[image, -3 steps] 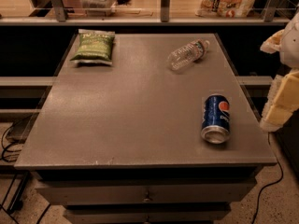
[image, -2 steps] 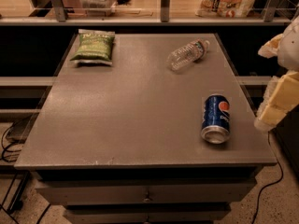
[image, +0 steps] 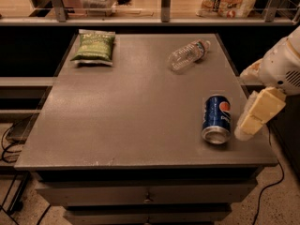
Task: Move pepsi can near green jalapeno chip bag
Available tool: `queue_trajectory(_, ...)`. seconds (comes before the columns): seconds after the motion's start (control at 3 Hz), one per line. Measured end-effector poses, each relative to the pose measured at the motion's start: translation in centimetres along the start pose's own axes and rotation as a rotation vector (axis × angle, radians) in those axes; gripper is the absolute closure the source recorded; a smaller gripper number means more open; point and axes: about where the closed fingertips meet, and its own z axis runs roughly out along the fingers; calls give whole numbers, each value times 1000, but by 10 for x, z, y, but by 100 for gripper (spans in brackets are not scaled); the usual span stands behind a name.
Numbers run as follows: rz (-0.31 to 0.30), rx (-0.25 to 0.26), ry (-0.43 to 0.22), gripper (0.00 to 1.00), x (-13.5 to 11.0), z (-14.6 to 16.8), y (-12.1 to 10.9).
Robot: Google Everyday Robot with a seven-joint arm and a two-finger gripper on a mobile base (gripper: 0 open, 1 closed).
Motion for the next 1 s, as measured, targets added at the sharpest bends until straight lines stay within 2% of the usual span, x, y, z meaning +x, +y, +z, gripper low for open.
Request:
queue_trajectory(0.33, -94, -71, -8, 0, -1, 32, 6)
queue_trajectory(0.67, -122, -44, -26, 0, -4, 46, 3)
queue_trajectory(1.0, -156, 0, -63, 0, -18, 57, -6)
